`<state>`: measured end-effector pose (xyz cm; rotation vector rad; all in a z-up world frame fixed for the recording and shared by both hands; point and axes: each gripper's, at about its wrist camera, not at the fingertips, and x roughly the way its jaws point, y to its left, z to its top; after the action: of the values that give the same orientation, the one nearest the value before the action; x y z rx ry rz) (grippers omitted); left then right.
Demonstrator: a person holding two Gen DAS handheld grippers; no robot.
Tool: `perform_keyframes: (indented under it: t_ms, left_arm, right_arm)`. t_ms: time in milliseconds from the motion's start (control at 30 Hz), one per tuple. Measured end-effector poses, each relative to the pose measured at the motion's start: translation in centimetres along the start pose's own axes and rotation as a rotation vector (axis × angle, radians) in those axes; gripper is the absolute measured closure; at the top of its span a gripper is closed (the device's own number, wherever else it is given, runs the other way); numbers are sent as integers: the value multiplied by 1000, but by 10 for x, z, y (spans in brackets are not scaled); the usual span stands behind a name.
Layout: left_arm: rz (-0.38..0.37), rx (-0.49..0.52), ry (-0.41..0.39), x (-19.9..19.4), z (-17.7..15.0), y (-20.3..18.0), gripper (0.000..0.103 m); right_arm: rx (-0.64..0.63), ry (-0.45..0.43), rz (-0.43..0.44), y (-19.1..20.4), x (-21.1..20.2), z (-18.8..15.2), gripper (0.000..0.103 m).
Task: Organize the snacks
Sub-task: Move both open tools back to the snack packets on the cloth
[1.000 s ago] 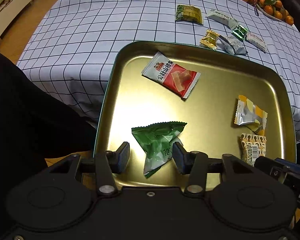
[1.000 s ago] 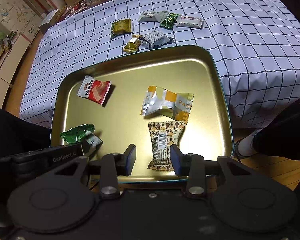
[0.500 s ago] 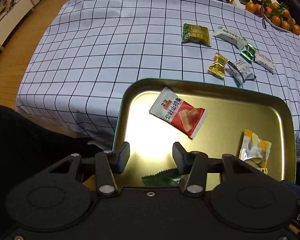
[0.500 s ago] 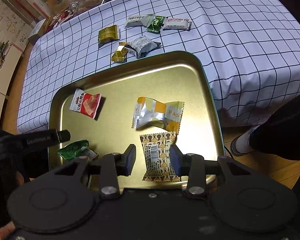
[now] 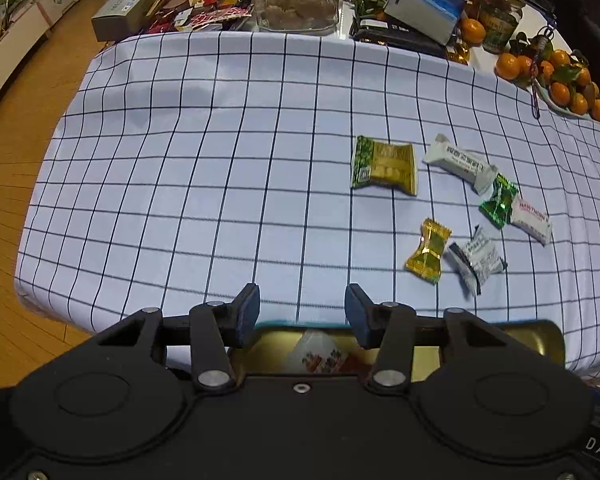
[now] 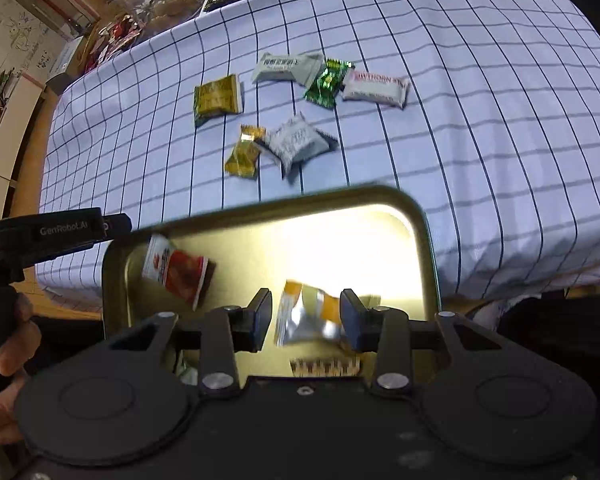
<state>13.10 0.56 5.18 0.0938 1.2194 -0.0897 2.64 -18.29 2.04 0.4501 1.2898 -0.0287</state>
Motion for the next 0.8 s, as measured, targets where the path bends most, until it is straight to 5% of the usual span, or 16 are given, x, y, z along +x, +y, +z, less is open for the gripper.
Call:
perform_keyframes:
  t_ms: [433,800]
  left_arm:
    - [18,37,43,37,72,-19,48]
    - [-4,18,161,73,84,-20,48]
  right_arm:
    - [-17,-12,-105,10,28,122,63]
    - [34,139,-118,9,79,132,63]
